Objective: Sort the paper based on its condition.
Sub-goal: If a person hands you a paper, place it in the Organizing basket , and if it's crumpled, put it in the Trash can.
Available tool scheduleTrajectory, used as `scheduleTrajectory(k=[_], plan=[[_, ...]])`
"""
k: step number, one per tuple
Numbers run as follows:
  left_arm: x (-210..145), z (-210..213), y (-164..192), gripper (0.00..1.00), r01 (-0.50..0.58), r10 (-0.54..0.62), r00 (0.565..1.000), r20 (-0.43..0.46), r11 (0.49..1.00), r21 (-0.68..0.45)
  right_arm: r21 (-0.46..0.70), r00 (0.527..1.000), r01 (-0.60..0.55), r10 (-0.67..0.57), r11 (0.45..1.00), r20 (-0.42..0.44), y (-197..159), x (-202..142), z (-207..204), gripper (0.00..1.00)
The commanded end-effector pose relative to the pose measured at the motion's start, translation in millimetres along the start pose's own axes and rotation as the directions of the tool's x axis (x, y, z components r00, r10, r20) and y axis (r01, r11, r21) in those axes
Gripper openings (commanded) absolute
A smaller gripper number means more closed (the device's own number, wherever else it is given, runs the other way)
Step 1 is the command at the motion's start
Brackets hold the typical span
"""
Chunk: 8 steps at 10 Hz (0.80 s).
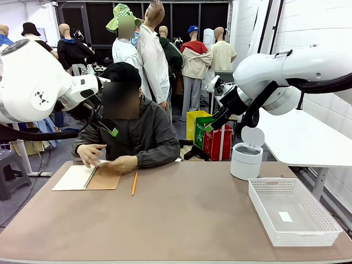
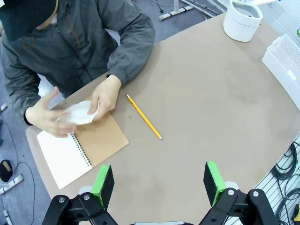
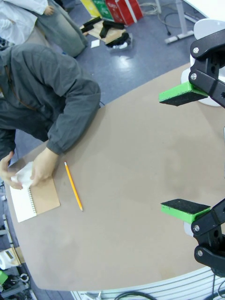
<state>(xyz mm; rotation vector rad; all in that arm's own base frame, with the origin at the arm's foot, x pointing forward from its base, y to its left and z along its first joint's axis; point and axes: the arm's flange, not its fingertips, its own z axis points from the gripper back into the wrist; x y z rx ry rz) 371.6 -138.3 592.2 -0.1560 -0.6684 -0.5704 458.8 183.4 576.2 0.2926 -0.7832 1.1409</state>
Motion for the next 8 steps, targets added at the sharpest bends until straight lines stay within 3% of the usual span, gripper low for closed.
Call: scheduleTrajectory(k=[1, 8], plan=[[0.8, 1.2, 1.1, 1.0, -0.002, 0.002, 1.0, 0.003, 1.0, 0.0, -0.001, 1.0, 0.008, -0.008, 1.0, 0.0, 0.2, 0.6, 0.8, 1.0], [0.8, 1.2, 1.1, 1.0, -0.002, 0.002, 1.0, 0.003, 1.0, 0.0, -0.001, 1.0, 0.008, -0.008, 1.0, 0.0, 0.2, 0.6, 0.8, 1.0]])
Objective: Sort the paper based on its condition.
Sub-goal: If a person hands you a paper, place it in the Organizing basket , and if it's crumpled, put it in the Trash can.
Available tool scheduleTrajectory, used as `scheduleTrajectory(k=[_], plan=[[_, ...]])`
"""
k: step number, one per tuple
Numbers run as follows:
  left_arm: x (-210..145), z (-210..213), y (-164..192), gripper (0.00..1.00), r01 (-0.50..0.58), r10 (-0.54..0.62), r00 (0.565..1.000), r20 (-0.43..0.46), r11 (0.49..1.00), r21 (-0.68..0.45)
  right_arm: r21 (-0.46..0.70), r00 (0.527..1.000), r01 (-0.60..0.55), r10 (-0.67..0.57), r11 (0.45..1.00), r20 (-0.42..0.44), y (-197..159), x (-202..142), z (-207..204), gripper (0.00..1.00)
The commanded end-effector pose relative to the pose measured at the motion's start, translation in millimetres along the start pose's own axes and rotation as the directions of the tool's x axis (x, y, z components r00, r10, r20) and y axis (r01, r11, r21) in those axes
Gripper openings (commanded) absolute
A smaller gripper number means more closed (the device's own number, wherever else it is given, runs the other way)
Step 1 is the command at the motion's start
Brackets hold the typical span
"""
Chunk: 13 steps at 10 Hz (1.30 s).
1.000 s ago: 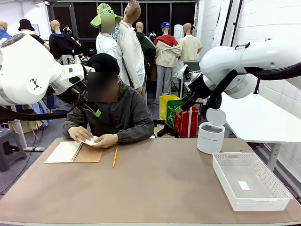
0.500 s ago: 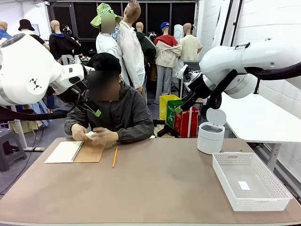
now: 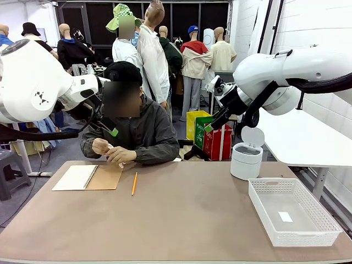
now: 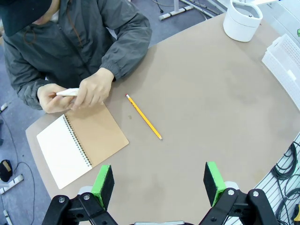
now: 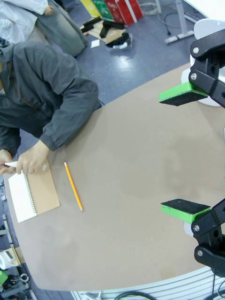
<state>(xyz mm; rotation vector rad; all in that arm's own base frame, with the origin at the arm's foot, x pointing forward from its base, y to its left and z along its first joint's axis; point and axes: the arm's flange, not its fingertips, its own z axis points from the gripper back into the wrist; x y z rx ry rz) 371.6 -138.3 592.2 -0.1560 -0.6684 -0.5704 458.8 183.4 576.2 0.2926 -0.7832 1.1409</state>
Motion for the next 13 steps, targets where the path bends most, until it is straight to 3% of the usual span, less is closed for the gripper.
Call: scheduleTrajectory(k=[1, 13], plan=[[0.8, 1.2, 1.1, 1.0, -0.002, 0.002, 1.0, 0.003, 1.0, 0.0, -0.001, 1.0, 0.008, -0.008, 1.0, 0.0, 0.2, 0.6, 0.8, 1.0], [0.8, 1.2, 1.1, 1.0, -0.002, 0.002, 1.0, 0.003, 1.0, 0.0, -0.001, 1.0, 0.008, -0.008, 1.0, 0.0, 0.2, 0.6, 0.8, 1.0]])
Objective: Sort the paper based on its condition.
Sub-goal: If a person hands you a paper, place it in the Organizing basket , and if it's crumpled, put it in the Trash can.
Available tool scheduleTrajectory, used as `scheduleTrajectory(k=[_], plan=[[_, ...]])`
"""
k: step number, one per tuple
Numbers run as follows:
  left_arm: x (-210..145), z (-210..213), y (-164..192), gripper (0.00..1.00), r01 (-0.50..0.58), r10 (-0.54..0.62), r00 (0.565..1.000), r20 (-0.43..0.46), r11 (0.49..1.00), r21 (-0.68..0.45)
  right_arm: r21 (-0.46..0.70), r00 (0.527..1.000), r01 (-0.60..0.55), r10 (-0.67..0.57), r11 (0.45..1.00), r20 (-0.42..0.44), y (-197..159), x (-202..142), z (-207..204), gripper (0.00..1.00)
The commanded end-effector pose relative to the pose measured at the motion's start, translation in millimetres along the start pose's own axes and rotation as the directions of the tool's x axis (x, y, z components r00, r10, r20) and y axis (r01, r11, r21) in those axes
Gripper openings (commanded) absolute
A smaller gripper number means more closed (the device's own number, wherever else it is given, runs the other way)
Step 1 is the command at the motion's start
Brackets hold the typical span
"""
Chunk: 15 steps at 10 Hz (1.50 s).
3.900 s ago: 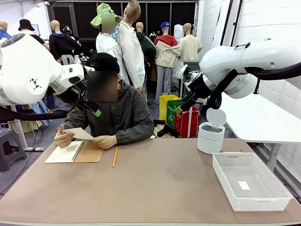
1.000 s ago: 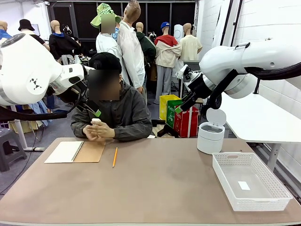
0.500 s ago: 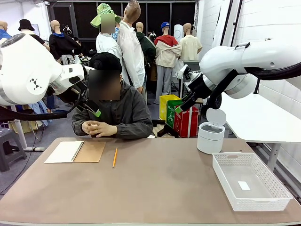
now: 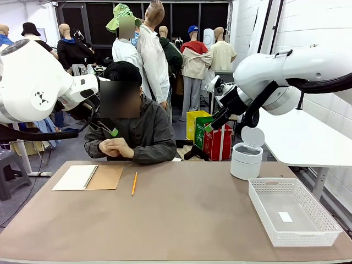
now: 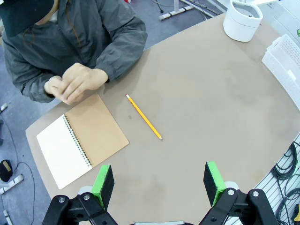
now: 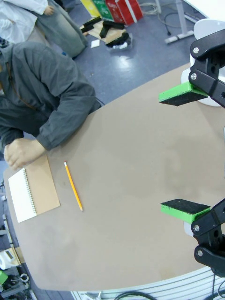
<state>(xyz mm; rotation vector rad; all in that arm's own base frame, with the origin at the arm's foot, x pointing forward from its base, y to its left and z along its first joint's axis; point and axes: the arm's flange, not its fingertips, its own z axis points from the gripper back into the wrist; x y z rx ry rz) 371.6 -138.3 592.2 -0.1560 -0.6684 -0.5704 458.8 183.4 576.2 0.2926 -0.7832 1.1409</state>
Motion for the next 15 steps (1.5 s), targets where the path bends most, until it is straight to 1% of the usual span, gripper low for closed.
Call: scheduleTrajectory(k=[1, 15], plan=[[0.8, 1.2, 1.1, 1.0, -0.002, 0.002, 1.0, 0.003, 1.0, 0.0, -0.001, 1.0, 0.008, -0.008, 1.0, 0.0, 0.2, 0.6, 0.8, 1.0], [0.8, 1.2, 1.1, 1.0, -0.002, 0.002, 1.0, 0.003, 1.0, 0.0, -0.001, 1.0, 0.008, -0.008, 1.0, 0.0, 0.2, 0.6, 0.8, 1.0]])
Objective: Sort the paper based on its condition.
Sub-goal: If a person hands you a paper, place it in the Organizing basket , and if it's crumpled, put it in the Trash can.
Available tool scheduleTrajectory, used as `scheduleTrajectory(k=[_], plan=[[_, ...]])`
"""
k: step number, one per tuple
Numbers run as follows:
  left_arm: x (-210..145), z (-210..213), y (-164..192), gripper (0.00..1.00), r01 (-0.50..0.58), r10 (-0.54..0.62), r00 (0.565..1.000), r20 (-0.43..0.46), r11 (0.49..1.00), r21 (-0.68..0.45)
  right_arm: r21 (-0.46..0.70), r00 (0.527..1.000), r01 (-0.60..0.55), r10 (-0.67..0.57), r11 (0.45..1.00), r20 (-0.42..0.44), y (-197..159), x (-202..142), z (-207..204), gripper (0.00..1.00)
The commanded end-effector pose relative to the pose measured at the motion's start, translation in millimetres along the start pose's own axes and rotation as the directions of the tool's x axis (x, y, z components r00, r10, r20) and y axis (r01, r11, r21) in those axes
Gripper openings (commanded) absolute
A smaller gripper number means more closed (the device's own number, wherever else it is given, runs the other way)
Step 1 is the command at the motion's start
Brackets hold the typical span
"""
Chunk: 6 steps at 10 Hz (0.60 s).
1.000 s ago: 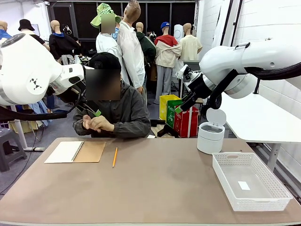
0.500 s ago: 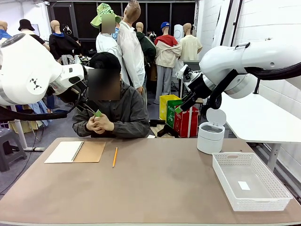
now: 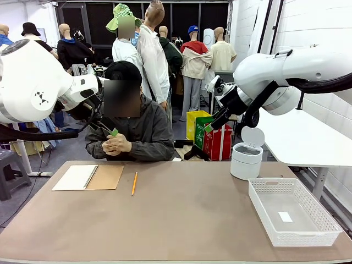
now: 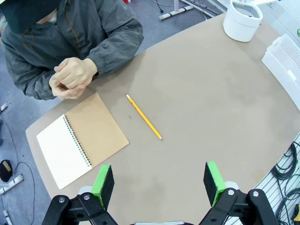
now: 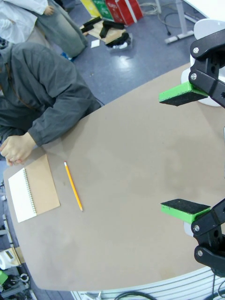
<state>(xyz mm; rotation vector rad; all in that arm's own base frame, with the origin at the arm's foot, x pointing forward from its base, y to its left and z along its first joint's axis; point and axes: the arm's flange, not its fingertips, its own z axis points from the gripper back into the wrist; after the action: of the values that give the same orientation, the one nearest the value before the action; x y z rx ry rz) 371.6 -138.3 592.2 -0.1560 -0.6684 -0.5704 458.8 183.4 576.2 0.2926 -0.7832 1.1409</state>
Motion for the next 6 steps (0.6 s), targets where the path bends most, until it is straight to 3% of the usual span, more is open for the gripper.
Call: scheduleTrajectory(k=[1, 6], plan=[[0.8, 1.2, 1.1, 1.0, -0.002, 0.002, 1.0, 0.003, 1.0, 0.0, -0.001, 1.0, 0.008, -0.008, 1.0, 0.0, 0.2, 0.6, 0.8, 1.0], [0.8, 1.2, 1.1, 1.0, -0.002, 0.002, 1.0, 0.003, 1.0, 0.0, -0.001, 1.0, 0.008, -0.008, 1.0, 0.0, 0.2, 0.6, 0.8, 1.0]])
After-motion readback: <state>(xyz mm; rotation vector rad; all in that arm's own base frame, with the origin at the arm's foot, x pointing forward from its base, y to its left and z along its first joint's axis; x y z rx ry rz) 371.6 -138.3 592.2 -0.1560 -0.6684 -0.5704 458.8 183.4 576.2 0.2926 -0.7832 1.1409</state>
